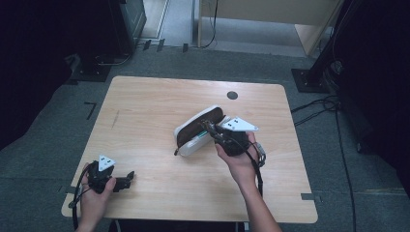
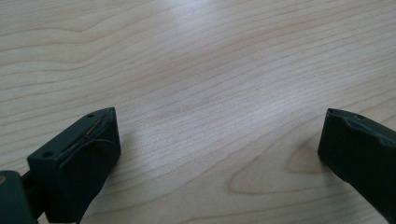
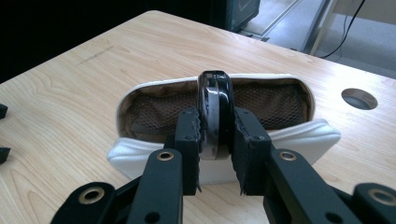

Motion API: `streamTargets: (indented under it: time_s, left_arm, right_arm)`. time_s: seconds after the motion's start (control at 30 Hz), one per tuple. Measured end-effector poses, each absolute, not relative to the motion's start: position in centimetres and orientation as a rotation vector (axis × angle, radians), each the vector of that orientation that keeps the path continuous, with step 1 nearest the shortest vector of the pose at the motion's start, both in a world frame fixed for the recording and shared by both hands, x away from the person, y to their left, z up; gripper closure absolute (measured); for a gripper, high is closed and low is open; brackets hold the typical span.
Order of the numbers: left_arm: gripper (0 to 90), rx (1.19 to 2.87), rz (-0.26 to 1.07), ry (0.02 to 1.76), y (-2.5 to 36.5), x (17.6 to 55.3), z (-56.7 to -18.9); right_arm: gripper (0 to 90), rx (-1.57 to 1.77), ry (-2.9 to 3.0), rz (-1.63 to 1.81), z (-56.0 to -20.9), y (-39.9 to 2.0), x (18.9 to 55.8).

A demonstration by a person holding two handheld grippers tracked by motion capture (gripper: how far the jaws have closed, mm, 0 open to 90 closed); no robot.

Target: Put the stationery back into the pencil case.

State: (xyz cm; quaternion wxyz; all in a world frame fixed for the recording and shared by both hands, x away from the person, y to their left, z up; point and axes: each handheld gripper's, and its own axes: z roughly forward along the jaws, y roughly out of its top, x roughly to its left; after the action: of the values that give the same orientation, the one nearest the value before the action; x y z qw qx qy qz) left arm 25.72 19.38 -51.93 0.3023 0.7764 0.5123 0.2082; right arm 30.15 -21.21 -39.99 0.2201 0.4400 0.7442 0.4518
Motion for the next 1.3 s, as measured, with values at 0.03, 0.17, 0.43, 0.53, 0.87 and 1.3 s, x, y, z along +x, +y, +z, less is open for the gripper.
streamTargets:
  time_s: [0.03, 0.17, 0.43, 0.53, 0.87, 1.3]
  left_arm:
    - [0.0, 2.058, 0.552, 1.358, 19.4, 25.7, -51.9]
    - [0.0, 2.059, 0.553, 1.358, 19.4, 25.7, -51.9]
    - [0.0, 2.060, 0.553, 1.358, 19.4, 25.7, -51.9]
    - [0.0, 2.062, 0.551, 1.358, 19.4, 25.7, -51.9]
    - [0.0, 2.060, 0.551, 1.358, 19.4, 25.7, -51.9]
    - [0.0, 2.060, 0.552, 1.358, 19.4, 25.7, -51.9]
  right_arm:
    - [73.7, 1.215, 2.064, 1.247, -39.9, -21.0, 30.4]
    - [73.5, 1.215, 2.075, 1.248, -39.7, -20.3, 31.2]
    - [73.7, 1.215, 2.091, 1.262, -39.7, -19.2, 32.1]
    - [73.6, 1.217, 2.098, 1.248, -40.0, -19.0, 32.5]
    - [69.8, 1.256, 2.025, 1.231, -40.2, -20.2, 33.1]
    - [44.2, 1.248, 1.957, 1.278, -40.3, -23.0, 31.2]
